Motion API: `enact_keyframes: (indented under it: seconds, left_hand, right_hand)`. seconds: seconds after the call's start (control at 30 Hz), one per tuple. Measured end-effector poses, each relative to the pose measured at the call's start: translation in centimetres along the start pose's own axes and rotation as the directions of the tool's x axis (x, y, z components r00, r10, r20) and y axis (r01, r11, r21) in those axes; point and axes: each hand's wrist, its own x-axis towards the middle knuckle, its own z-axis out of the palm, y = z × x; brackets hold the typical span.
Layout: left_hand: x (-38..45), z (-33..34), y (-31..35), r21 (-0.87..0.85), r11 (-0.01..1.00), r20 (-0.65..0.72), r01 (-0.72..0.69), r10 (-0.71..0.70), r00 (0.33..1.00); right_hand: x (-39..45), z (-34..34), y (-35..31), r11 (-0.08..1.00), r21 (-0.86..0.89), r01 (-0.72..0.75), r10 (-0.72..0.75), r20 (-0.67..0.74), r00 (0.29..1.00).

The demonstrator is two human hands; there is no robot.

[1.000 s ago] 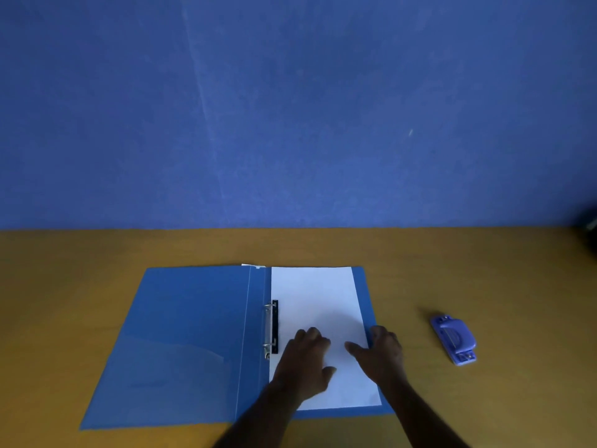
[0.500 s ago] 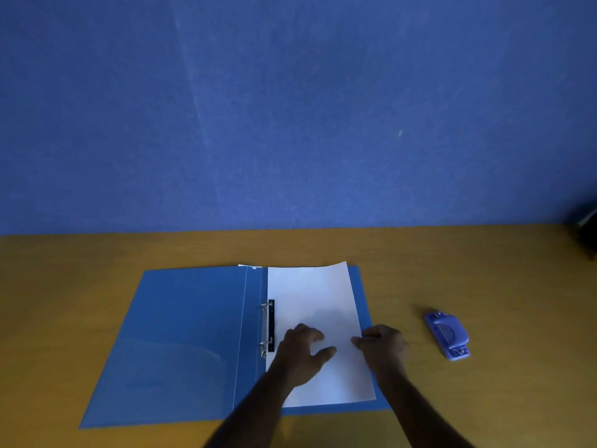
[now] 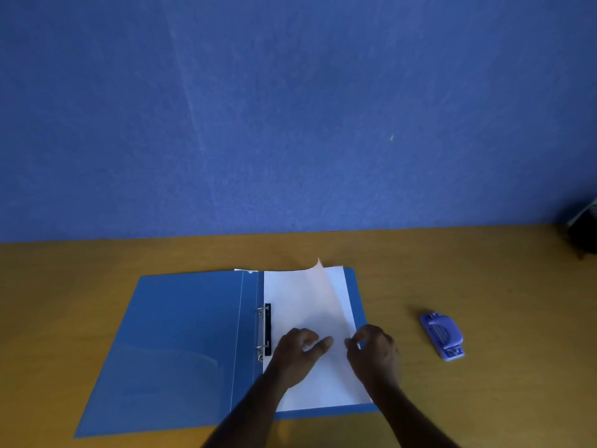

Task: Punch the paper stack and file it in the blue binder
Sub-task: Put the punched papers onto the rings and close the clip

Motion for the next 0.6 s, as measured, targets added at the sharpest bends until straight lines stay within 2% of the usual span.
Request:
enact_keyframes:
  seconds: [0.1,0.23,0.3,0.47,0.6]
  left_hand:
    - [-0.2,-0.2,1.0,-0.066,0.998,-0.032,0.017,-0.019,0.999]
    - [-0.5,-0.4,2.6,-0.191,0.981,-0.089,0.041,-0.059,0.994]
    - [-0.7,-0.8,3.2,-0.290,0.955,-0.148,0.056,-0.102,0.984]
    - [-0.2,-2.9,2.5,-0.224,0.973,-0.238,0.058,-0.113,0.965]
    - [-0.6,-4.9,1.0,-0.214,0.975,-0.316,0.059,-0.126,0.941]
  right_hand:
    - [-0.3,0.1,-0.5,0.991,0.003,0.131,-0.131,-0.064,0.989]
    - [-1.4,0.1,-2.5,0.893,0.171,0.415,-0.402,-0.109,0.909]
    - [-2.1,0.4,-3.5,0.827,0.300,0.475,-0.478,-0.068,0.875]
    - [-3.5,1.7,-3.3,0.815,0.427,0.393,-0.427,-0.017,0.904]
    - [-2.7,1.5,-2.3,0.863,0.476,0.169,-0.204,0.021,0.979]
